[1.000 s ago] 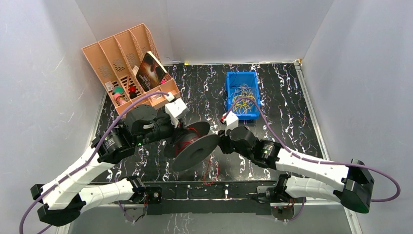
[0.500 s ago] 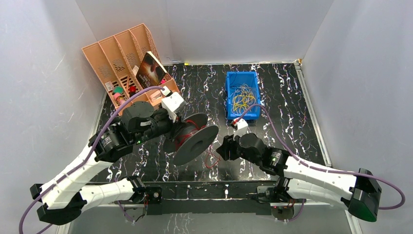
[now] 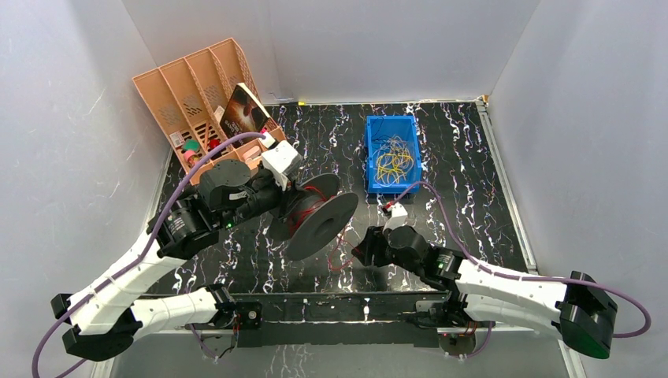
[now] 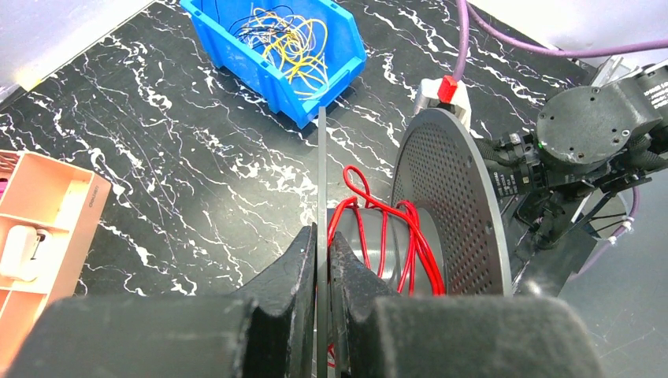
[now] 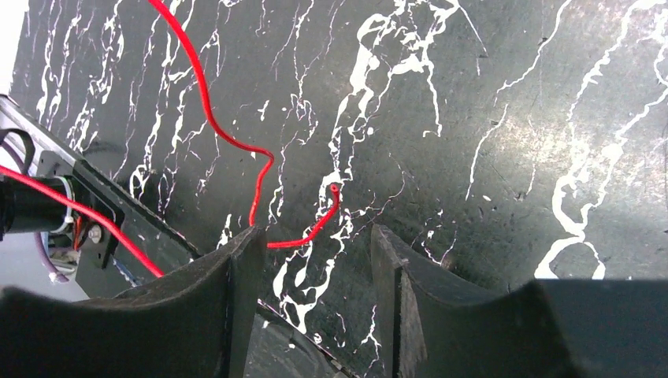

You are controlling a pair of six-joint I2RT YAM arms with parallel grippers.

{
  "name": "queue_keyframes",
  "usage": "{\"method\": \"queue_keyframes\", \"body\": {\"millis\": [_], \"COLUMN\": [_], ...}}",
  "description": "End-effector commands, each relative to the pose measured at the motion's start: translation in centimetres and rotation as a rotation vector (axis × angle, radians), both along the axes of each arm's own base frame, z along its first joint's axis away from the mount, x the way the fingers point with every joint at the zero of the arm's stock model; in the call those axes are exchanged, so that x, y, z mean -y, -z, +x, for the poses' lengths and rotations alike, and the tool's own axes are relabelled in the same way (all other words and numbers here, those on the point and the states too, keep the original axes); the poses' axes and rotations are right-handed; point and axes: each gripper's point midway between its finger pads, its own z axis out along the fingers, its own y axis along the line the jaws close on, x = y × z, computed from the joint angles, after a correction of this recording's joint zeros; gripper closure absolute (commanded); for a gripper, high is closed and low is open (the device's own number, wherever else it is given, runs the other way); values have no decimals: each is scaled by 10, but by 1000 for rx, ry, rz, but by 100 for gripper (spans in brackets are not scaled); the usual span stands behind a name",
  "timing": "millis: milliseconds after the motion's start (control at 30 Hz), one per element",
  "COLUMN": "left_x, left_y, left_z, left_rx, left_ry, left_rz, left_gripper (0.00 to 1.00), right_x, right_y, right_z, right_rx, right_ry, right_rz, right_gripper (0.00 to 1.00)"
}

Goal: Wrap the cables

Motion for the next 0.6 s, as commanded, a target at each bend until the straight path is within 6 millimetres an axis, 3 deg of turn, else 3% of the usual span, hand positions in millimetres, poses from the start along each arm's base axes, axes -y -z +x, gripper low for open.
{"method": "queue_keyframes", "body": {"millis": [0,333,567], "left_x": [4,2,5], "left_y": [-45,-44,-40], "left_z": [4,2,4], "left_rx": [76,64,51], "left_ry": [-21,-28,-30], "left_rz": [-138,-153,-153], "left_gripper": [100,100,100], "right_x": [-2,-1,11], "right_y": [-2,-3,-6], "right_z": [9,24,40], "right_rx": [-13,-7,20], "right_ry": [84,186,254], "right_rz": [86,159,160], "right_gripper": [40,38,40]}}
